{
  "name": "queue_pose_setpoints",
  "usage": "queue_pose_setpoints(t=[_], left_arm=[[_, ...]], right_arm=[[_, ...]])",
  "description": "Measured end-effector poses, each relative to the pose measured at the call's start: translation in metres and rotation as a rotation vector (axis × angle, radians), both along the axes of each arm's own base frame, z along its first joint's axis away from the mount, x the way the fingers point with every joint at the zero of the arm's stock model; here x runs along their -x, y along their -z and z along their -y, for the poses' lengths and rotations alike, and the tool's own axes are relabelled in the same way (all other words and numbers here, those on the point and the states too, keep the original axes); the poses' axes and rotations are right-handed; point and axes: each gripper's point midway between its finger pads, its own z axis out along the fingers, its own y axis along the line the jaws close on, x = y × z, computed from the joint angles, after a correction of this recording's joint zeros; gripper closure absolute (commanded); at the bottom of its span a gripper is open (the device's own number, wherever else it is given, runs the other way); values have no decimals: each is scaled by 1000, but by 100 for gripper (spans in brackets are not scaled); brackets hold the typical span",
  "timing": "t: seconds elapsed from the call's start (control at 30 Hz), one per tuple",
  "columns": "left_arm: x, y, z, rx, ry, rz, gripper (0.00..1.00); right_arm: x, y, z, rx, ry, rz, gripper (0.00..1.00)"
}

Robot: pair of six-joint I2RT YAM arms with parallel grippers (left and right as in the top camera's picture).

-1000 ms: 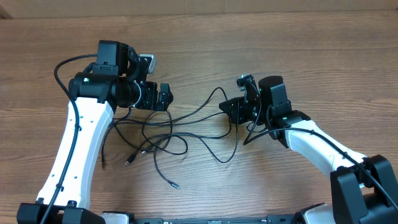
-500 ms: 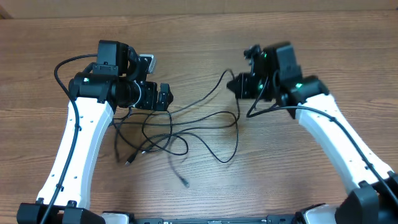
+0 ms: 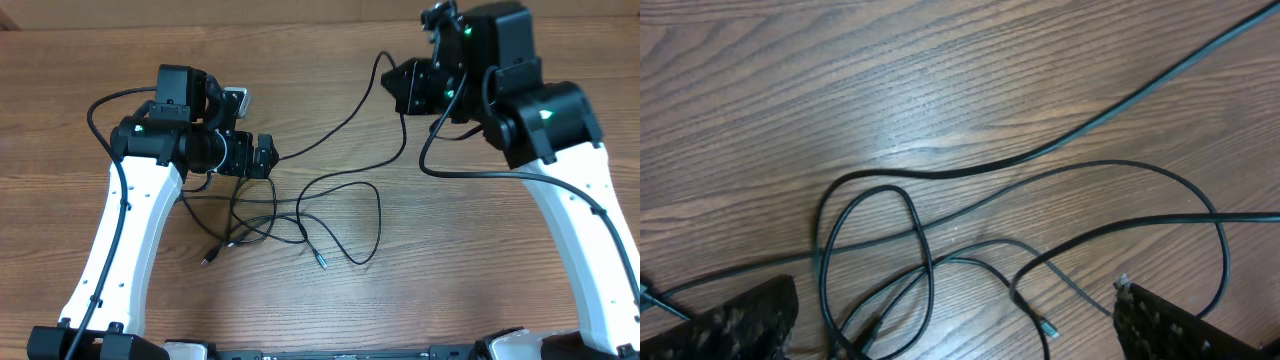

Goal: Untangle cables
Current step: 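Grasp a black cable strand with the right gripper and lift it, then pull the held cable away to the right, off the table edge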

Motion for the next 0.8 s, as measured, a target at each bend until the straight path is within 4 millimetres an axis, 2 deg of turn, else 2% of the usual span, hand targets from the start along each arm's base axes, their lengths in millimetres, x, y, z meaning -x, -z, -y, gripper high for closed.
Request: queue_pose_setpoints(t=[0.17, 0.23, 0.37, 0.63, 0.8], left_arm=[[0, 0, 0, 0, 0, 0, 0], [0, 0, 0, 0, 0, 0, 0], [0, 0, 0, 0, 0, 0, 0], [0, 0, 0, 0, 0, 0, 0], [0, 0, 0, 0, 0, 0, 0]], right_arm=[[-1, -42, 6, -9, 32, 102, 96], [-4, -66, 15, -6, 86, 162, 96], [-7, -94, 32, 3, 186, 237, 96], [-3, -131, 63, 22, 345, 338, 96], [6, -158, 92, 35, 488, 428, 96]])
